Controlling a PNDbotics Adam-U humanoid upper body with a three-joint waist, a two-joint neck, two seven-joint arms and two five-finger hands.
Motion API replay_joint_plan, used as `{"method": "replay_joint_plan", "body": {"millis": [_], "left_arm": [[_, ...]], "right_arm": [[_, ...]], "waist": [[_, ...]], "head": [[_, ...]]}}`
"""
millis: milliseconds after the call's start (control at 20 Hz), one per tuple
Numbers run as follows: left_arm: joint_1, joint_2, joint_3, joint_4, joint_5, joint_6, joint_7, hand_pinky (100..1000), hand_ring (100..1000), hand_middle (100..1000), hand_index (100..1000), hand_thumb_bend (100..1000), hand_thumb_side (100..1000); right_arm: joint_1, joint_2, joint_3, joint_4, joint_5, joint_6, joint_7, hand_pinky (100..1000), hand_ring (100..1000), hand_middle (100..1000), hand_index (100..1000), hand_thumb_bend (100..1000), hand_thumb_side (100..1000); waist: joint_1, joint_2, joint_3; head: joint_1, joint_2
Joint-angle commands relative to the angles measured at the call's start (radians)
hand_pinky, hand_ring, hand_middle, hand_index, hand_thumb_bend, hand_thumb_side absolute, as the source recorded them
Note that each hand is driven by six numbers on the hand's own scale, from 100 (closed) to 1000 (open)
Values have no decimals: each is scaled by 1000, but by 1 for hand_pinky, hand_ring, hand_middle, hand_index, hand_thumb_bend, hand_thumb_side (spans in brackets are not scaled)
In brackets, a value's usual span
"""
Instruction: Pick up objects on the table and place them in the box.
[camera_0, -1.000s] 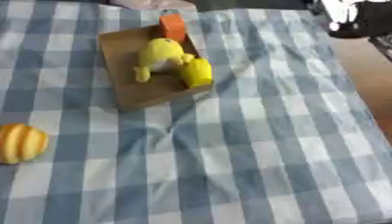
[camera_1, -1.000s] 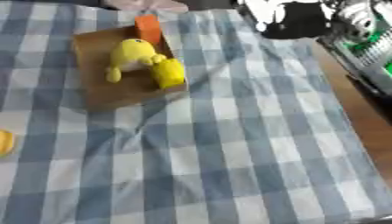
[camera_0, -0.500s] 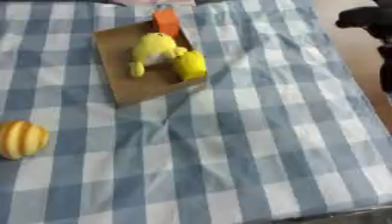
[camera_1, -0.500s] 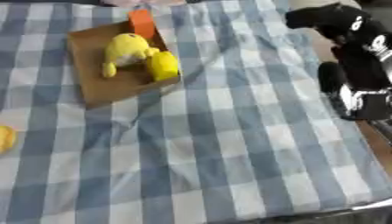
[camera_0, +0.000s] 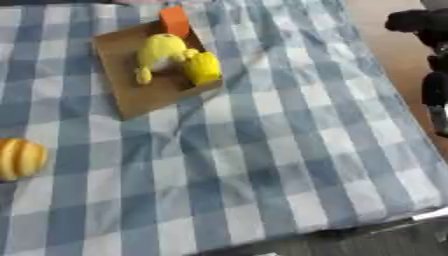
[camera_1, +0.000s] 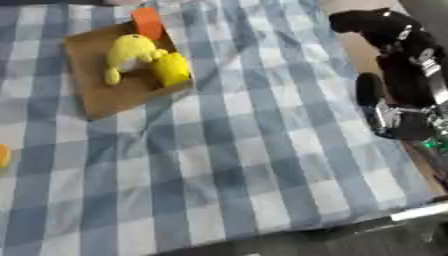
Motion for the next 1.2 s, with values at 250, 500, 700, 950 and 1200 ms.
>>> {"method": "replay_joint_plan", "body": {"millis": [250, 500, 700, 950, 1200], "left_arm": [[-42, 98, -29, -15, -46, -4, -209, 937, 870, 833, 943, 259, 302], [-74, 109, -41, -15, -26, 28, -279, 940, 869, 830, 926, 310, 305], [-100, 114, -61, -15, -37, 62, -314, 941, 870, 826, 916, 359, 345], [-126, 107, -94, -15, -55, 96, -350, 953, 878, 829, 912, 422, 419], [-158, 98, -132, -15, -78, 107, -401, 948, 856, 787, 890, 461, 491]], "right_arm": [[-13, -14, 4, -15, 5, 24, 1, 828, 843, 743, 863, 100, 470], [-15, -8, 6, -15, -2, 33, 13, 829, 840, 741, 862, 100, 470], [-19, -5, 8, -15, -9, 37, 23, 829, 839, 739, 861, 100, 470], [-26, -4, 12, -15, -18, 35, 34, 827, 837, 736, 859, 100, 470], [-32, 2, 15, -15, -23, 42, 44, 828, 835, 733, 859, 100, 470]], "waist": [[9, -23, 3], [11, -24, 2], [9, -23, 3], [7, -19, 2], [12, -12, -1]], "head": [[54, 10], [99, 10], [118, 10], [132, 10], [131, 5]]}}
